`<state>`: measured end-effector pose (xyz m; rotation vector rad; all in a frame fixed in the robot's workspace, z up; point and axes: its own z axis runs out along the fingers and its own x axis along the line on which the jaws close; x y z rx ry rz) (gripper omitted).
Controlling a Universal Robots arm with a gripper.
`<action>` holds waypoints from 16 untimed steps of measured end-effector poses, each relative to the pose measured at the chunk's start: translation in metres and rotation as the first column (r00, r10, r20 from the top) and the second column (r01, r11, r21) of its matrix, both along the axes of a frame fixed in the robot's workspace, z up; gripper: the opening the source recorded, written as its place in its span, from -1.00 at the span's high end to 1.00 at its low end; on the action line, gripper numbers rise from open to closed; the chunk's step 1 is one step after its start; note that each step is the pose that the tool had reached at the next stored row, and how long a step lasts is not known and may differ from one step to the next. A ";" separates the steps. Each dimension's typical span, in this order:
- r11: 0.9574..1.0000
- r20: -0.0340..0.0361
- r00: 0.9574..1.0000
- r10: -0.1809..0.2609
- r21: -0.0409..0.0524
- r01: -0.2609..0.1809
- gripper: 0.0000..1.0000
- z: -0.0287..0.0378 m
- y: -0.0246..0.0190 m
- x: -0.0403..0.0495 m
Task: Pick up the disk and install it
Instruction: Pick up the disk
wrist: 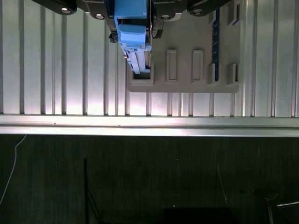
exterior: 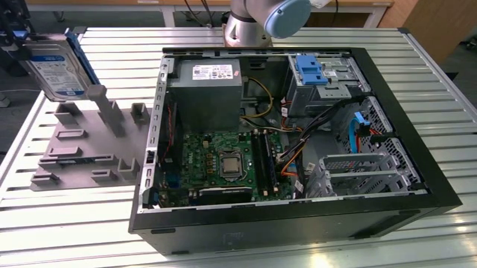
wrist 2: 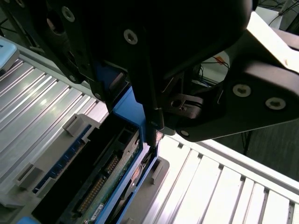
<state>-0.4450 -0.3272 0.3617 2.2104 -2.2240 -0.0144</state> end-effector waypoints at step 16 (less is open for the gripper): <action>1.000 0.000 1.000 0.000 0.000 0.000 0.27 0.0075 0.0000 0.0000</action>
